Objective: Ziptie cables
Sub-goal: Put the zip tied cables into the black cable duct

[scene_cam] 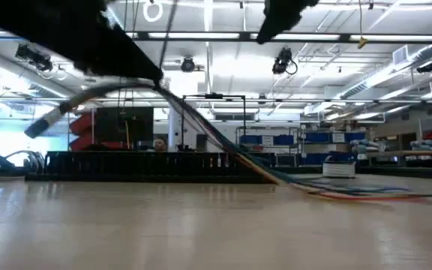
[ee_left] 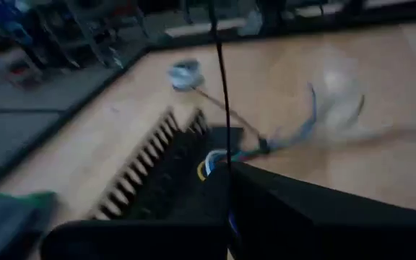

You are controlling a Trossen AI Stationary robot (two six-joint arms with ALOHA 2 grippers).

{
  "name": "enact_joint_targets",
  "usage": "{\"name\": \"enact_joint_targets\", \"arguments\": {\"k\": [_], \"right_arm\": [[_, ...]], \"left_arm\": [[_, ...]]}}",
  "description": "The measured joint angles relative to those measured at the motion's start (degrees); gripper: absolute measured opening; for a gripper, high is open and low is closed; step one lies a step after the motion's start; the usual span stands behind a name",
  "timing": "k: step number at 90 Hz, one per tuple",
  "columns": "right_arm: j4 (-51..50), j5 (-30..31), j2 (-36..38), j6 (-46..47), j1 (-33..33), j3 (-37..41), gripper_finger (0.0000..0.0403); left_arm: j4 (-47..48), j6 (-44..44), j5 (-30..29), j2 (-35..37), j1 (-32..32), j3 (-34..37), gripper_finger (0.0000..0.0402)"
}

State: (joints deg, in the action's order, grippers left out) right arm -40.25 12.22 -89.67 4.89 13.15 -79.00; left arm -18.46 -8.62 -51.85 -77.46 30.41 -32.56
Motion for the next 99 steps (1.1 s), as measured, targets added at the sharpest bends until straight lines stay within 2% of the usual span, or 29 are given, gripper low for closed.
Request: {"name": "enact_joint_targets", "arguments": {"k": [6, 12, 22, 30, 49, 62, 79, 99], "right_arm": [[4.38, 0.03, -0.02, 0.00, 0.00, 3.53, 0.0135], [12.80, -0.01, -0.16, 0.01, -0.17, 7.63, 0.0134], [25.40, -0.20, -0.20, 0.88, -0.92, 14.22, 0.0133], [31.54, -0.72, -0.20, 2.87, -1.34, 18.59, 0.0133], [39.32, -1.22, -0.20, 9.57, -1.55, 24.66, 0.0130], [44.64, 1.62, -0.20, 10.50, -1.28, 27.51, 0.0127], [50.60, 2.10, -0.20, 10.07, -4.11, 31.31, 0.0128], [57.49, -4.40, -1.83, 10.27, -7.49, 33.05, 0.0133]], "left_arm": [[3.81, 0.74, 0.21, 4.60, -0.21, 0.00, 0.0001], [6.28, 0.85, 0.53, 8.07, -0.75, 0.00, 0.0000], [7.68, 1.05, 1.21, 12.36, -0.96, 0.00, 0.0000], [7.61, 2.13, 1.42, 14.36, -0.94, 0.00, 0.0000], [7.93, 2.60, 1.69, 15.03, -1.74, 0.00, 0.0000], [7.71, 2.51, 2.48, 14.94, -2.32, 0.00, 0.0000], [7.19, 2.49, 2.89, 14.94, -2.29, 0.00, 0.0000], [7.19, 2.60, 2.92, 14.93, -2.29, 0.00, 0.0000]]}}
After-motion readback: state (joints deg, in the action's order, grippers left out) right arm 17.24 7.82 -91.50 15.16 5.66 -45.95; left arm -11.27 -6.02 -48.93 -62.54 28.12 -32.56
